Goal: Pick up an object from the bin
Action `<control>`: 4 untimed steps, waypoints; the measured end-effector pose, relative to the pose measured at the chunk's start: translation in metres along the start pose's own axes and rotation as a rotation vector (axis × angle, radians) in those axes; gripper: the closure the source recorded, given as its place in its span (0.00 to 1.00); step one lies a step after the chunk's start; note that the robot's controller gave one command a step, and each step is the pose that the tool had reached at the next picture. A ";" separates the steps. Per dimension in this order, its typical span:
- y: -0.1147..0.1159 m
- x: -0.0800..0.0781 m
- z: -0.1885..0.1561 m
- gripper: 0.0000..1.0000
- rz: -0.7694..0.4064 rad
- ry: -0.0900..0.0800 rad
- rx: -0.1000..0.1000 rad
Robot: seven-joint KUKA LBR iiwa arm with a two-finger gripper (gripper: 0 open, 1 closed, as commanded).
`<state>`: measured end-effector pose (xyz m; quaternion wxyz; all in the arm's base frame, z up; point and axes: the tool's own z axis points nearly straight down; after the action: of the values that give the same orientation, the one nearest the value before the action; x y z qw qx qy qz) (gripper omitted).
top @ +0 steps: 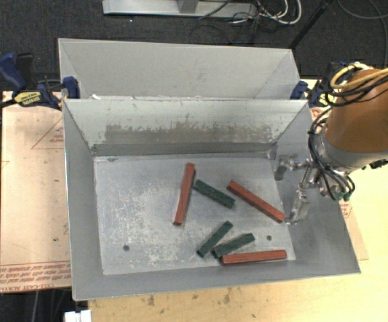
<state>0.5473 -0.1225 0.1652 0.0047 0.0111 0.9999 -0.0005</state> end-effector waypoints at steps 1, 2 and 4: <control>-0.012 0.001 0.059 0.00 -0.084 0.004 -0.002; -0.006 -0.032 0.095 1.00 -0.084 0.006 -0.002; 0.051 -0.088 0.056 0.00 -0.120 0.005 -0.003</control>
Offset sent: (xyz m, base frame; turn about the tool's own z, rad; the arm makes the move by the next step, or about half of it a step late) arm 0.0318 -0.0083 -0.0952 -0.0820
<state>0.6365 -0.0733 0.1100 0.0023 -0.0488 0.9988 0.0005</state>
